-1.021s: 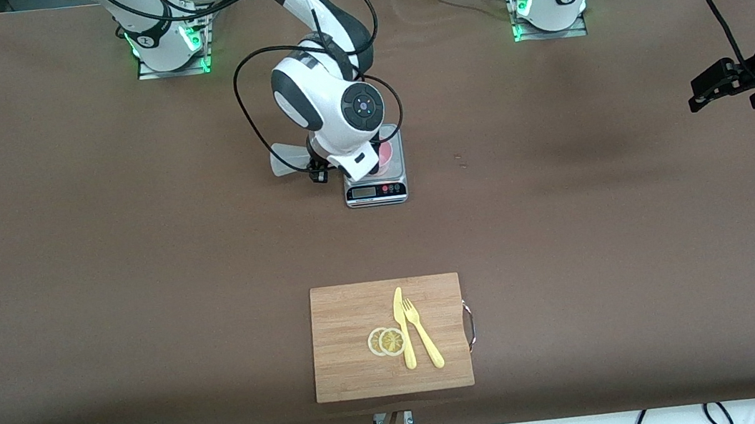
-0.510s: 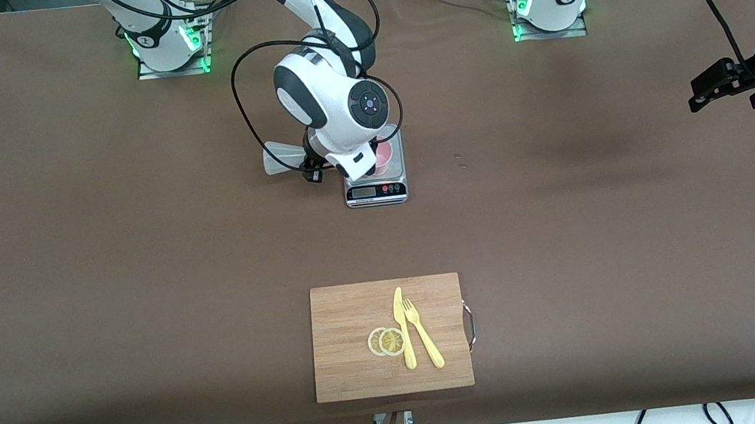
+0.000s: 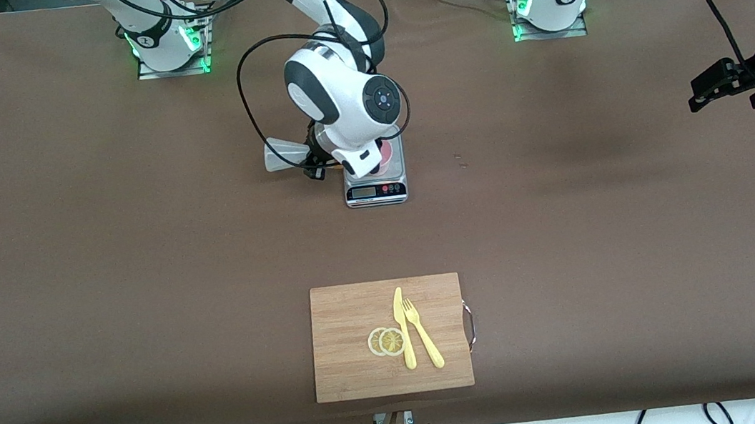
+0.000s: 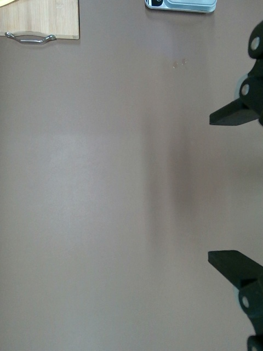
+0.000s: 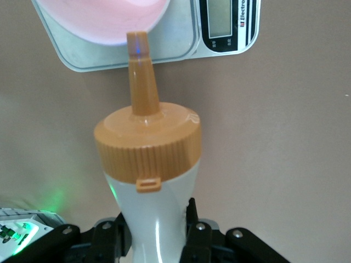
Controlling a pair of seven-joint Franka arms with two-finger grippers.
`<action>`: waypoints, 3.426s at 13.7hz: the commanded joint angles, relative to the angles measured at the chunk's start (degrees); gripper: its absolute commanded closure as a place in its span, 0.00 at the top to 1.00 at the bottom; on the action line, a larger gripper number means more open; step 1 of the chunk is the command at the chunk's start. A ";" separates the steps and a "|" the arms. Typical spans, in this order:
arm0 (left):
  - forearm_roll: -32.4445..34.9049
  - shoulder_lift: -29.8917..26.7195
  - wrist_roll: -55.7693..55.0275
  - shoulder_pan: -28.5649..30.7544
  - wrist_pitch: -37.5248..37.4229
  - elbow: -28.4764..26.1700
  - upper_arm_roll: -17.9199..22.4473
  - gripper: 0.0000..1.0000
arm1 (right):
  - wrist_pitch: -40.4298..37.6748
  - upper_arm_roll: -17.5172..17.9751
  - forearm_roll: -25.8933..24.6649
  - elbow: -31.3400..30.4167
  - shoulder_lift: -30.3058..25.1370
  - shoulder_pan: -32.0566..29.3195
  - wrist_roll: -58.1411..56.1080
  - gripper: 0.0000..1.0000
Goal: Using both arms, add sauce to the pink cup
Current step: 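Tilt the bottle nozzle into the cup with the right gripper, then carry the squeeze bottle back and lower it onto the table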
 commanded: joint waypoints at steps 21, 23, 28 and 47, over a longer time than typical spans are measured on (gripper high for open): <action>-2.70 1.01 0.00 0.31 0.06 1.42 -0.17 1.00 | -2.45 -0.97 5.88 4.21 -0.09 -3.06 0.22 0.24; -2.79 1.10 0.26 0.48 0.06 1.94 0.00 1.00 | -2.45 -1.15 10.72 3.77 -2.02 -6.04 -2.67 0.25; -2.88 1.27 0.35 1.19 0.06 2.74 0.00 1.00 | -0.26 -1.24 20.39 -2.18 -9.83 -14.39 -12.24 0.25; -2.88 2.85 0.44 2.23 -0.29 5.19 0.00 1.00 | 4.67 -1.06 50.37 -30.15 -16.99 -54.04 -86.92 0.25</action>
